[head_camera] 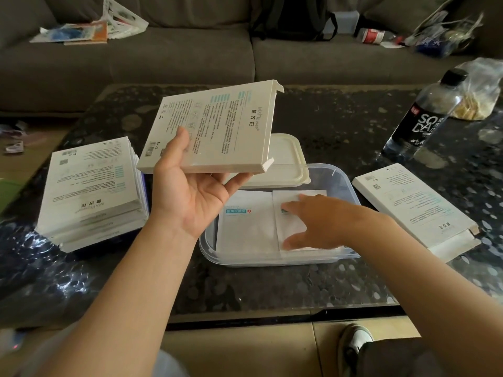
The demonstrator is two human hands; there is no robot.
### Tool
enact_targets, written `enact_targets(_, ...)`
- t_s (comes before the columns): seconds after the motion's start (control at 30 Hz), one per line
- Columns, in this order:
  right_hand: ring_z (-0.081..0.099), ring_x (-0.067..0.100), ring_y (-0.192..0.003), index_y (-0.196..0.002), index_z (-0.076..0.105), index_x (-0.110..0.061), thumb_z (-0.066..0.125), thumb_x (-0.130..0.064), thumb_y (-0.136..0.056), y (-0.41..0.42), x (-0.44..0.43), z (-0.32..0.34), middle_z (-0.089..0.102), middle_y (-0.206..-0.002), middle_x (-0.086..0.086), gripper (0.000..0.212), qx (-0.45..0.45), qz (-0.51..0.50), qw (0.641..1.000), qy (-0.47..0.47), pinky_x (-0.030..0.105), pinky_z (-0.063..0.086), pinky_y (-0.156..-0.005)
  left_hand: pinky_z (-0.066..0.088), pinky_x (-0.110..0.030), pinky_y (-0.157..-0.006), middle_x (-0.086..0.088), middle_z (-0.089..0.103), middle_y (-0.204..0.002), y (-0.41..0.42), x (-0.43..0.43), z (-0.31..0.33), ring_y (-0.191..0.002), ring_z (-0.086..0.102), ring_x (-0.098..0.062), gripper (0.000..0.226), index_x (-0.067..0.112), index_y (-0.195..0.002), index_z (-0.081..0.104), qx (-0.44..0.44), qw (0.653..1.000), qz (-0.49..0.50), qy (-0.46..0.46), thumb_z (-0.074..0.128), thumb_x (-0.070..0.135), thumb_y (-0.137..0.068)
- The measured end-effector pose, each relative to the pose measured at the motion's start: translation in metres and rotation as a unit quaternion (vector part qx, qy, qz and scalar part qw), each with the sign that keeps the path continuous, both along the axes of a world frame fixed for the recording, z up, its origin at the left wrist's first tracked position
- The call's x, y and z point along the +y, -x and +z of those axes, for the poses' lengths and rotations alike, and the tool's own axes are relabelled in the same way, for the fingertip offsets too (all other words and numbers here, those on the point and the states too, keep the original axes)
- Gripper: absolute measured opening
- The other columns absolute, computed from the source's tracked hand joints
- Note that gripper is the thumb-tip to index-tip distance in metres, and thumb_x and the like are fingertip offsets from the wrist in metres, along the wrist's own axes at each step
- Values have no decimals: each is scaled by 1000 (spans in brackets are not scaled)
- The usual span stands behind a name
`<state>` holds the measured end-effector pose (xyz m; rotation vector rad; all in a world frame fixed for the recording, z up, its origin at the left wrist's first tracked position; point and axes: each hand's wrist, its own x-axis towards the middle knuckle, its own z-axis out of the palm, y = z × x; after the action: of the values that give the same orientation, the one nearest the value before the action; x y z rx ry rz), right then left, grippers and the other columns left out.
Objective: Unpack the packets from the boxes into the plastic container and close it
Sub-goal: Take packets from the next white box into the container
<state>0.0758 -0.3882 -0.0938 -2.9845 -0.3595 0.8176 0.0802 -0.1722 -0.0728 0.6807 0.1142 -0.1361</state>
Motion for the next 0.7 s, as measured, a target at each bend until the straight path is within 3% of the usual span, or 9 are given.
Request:
enact_targets(0.1,42,21,-139,-156,24,-35,63,-65,-85,0,-2,3,38,-157,-6,86,9,5,1000,-4,37,36,-114,61,-57,-83,-12,74,-119,0,-1,0,-115,72,-35,41,23,-142,53,0,1000,0,-1,53,39,-104)
enact_targets(0.23,31,24,-148,-159,12,-37,63,-58,-90,1,-3,4,20,-166,-2,88,36,20,999,24,39,30,-119,61,-57,-81,-13,74,-120,0,-2,-1,-115,72,-35,40,23,-141,54,2,1000,-1,0,52,39,-104)
enact_targets(0.4,50,27,-131,-155,21,-33,73,-51,-85,-3,5,-4,41,-151,0,89,23,28,999,25,42,46,-109,61,-56,-82,-12,73,-122,0,-3,-2,-117,72,-35,39,24,-140,55,6,1000,-3,-2,52,39,-105)
enact_targets(0.7,52,28,-130,-154,19,-31,77,-50,-82,-5,10,-4,42,-151,2,94,9,27,999,44,44,48,-107,61,-55,-82,-13,71,-127,-2,-1,-3,-119,70,-35,43,23,-143,53,7,1000,-3,-2,54,40,-103)
